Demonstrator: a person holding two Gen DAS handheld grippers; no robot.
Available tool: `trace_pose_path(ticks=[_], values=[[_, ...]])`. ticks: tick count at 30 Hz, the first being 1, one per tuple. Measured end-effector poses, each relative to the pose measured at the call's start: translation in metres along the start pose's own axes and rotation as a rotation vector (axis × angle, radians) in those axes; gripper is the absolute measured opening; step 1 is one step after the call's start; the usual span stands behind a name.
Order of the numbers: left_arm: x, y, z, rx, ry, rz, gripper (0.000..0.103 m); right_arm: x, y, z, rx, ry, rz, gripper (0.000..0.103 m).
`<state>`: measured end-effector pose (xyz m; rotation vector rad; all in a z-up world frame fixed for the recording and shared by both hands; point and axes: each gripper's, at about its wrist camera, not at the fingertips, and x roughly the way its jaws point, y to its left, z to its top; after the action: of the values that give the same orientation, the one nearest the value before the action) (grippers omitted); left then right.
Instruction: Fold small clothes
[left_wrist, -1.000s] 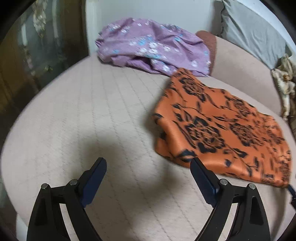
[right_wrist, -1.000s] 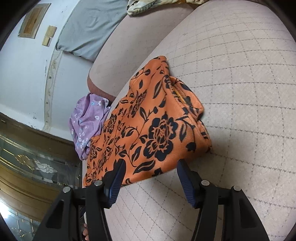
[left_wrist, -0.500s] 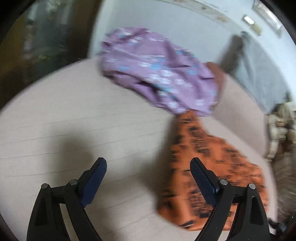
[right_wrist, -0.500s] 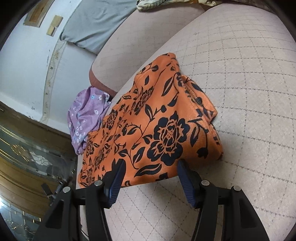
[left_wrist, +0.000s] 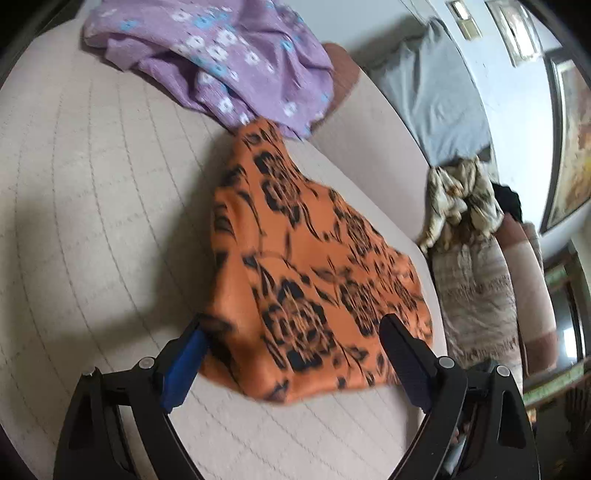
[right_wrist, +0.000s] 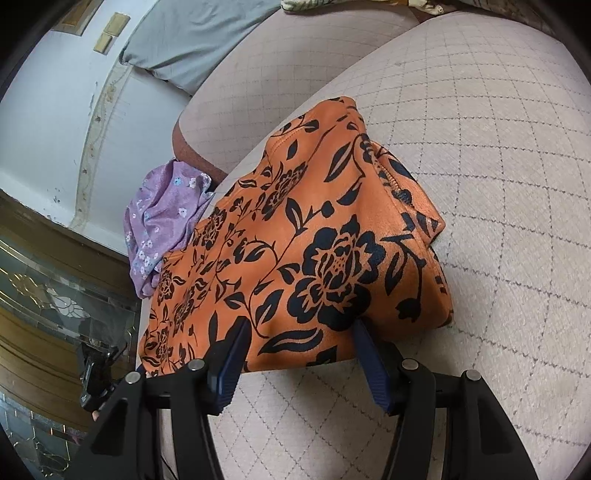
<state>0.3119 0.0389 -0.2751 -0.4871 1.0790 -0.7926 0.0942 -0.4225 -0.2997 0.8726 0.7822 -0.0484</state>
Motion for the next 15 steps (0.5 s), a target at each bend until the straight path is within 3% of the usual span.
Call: trace_pose_path(ticks=[4, 7, 8, 9, 10, 11, 13, 15], values=[[-0.006, -0.008, -0.016, 0.022, 0.083, -0.075, 0.091, -0.004, -0.003, 0.001, 0.008, -0.010, -0.001, 0.062], [-0.031, -0.026, -0.021, 0.072, 0.039, -0.209, 0.090, -0.008, -0.004, 0.002, 0.007, -0.020, -0.009, 0.062], [-0.043, -0.031, -0.021, 0.095, -0.011, -0.259, 0.091, -0.008, -0.004, 0.002, 0.005, -0.022, -0.011, 0.062], [-0.056, -0.033, -0.021, 0.109, -0.074, -0.256, 0.091, -0.008, -0.005, 0.002, 0.005, -0.023, -0.012, 0.062], [-0.062, -0.033, -0.021, 0.114, -0.120, -0.218, 0.092, -0.008, -0.005, 0.002, 0.006, -0.023, -0.013, 0.062], [-0.066, -0.031, -0.020, 0.111, -0.175, -0.115, 0.092, -0.008, -0.005, 0.002, 0.006, -0.025, -0.014, 0.062], [-0.058, -0.025, -0.019, 0.092, -0.208, 0.108, 0.092, -0.008, -0.005, 0.002, 0.002, -0.026, -0.019, 0.062], [-0.047, -0.023, -0.017, 0.101, -0.226, 0.248, 0.092, -0.006, -0.003, 0.001, -0.005, -0.029, -0.025, 0.062]])
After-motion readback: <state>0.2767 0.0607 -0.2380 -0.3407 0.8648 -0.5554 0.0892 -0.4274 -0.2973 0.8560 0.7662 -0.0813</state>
